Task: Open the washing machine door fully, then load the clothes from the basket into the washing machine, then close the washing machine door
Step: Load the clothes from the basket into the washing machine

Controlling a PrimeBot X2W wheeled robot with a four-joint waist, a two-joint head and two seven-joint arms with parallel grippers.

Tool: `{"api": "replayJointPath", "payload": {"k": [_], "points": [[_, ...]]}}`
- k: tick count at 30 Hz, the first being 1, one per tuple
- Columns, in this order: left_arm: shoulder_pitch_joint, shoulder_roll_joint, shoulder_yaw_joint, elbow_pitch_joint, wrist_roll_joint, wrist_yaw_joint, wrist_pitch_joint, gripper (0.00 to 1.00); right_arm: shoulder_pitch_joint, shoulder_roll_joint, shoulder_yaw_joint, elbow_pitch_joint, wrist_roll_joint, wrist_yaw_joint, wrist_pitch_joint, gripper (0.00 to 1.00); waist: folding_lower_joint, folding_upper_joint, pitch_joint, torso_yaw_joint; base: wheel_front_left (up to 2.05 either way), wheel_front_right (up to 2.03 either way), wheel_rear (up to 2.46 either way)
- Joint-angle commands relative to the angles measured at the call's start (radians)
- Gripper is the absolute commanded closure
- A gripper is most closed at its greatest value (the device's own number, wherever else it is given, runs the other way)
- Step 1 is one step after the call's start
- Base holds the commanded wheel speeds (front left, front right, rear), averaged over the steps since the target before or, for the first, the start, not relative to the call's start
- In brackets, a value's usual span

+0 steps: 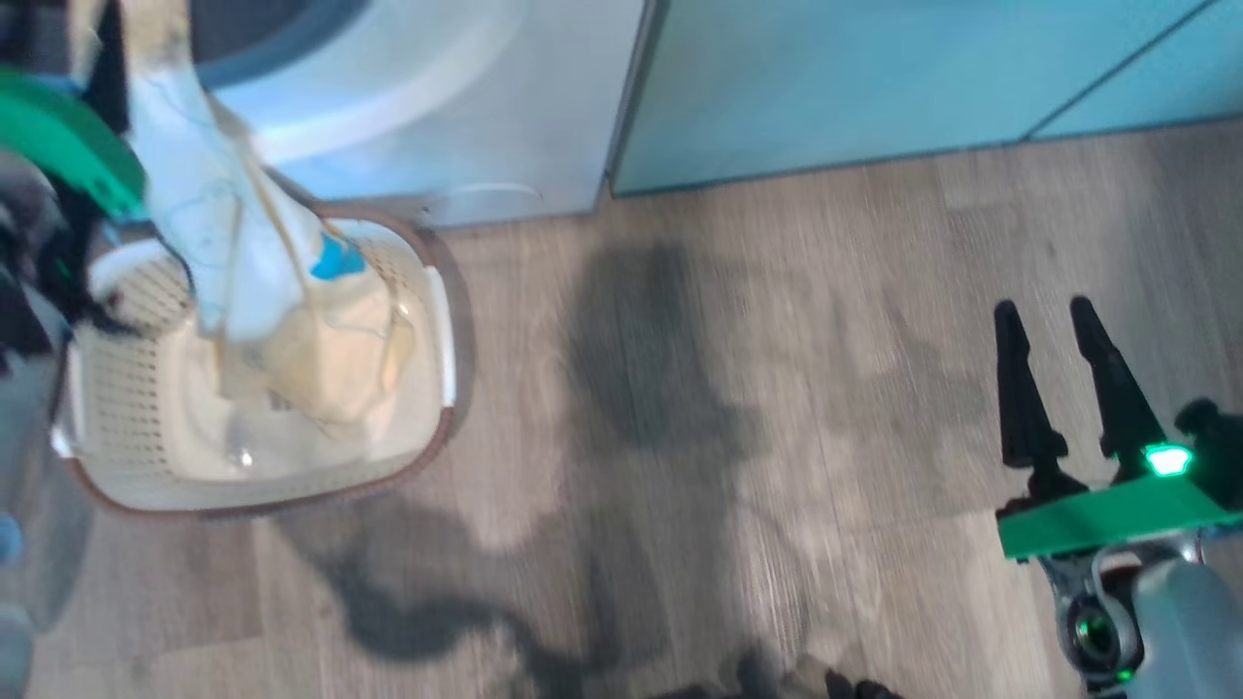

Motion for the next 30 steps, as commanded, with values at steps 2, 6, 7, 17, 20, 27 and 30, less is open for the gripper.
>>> {"api": "replayJointPath", "payload": {"k": [2, 6, 7, 17, 20, 27, 30], "points": [[0.051, 0.049, 0.037, -0.069, -0.017, -0.001, -0.021, 0.0, 0.023, -0.021, 0.008, -0.026, -0.009, 0.004, -0.01, 0.0, 0.0002, -0.0001, -0.058, 0.032, 0.0, 0.0, 0.0], [0.187, 0.034, 0.061, -0.17, -0.019, 0.019, -0.032, 0.0, 0.049, -0.03, 0.002, -0.026, -0.012, 0.004, -0.01, 0.0, 0.0002, -0.0001, -0.102, 0.055, 0.0, 0.0, 0.0], [0.223, 0.028, 0.07, -0.198, -0.018, 0.027, -0.033, 0.0, 0.055, -0.032, 0.001, -0.026, -0.012, 0.004, -0.01, 0.0, 0.0002, -0.0001, -0.112, 0.06, 0.0, 0.0, 0.0], [0.529, -0.007, 0.184, -0.422, 0.016, 0.097, -0.034, 0.0, 0.084, -0.039, -0.009, -0.034, -0.012, 0.004, -0.01, 0.0, 0.0002, -0.0001, -0.148, 0.08, 0.0, 0.0, 0.0], [0.616, -0.031, 0.233, -0.487, 0.04, 0.123, -0.034, 0.0, 0.092, -0.039, -0.012, -0.036, -0.012, 0.004, -0.01, 0.0, 0.0002, -0.0001, -0.152, 0.085, 0.0, 0.0, 0.0], [0.773, -0.097, 0.309, -0.579, 0.108, 0.151, -0.034, 0.0, 0.1, -0.036, -0.017, -0.037, -0.009, 0.004, -0.01, 0.0, 0.0002, -0.0001, -0.149, 0.091, 0.0, 0.0, 0.0], [0.804, -0.119, 0.336, -0.582, 0.135, 0.146, -0.034, 0.0, 0.096, -0.034, -0.017, -0.038, -0.008, 0.004, -0.01, 0.0, 0.0002, -0.0001, -0.143, 0.091, 0.0, 0.0, 0.0]]}}
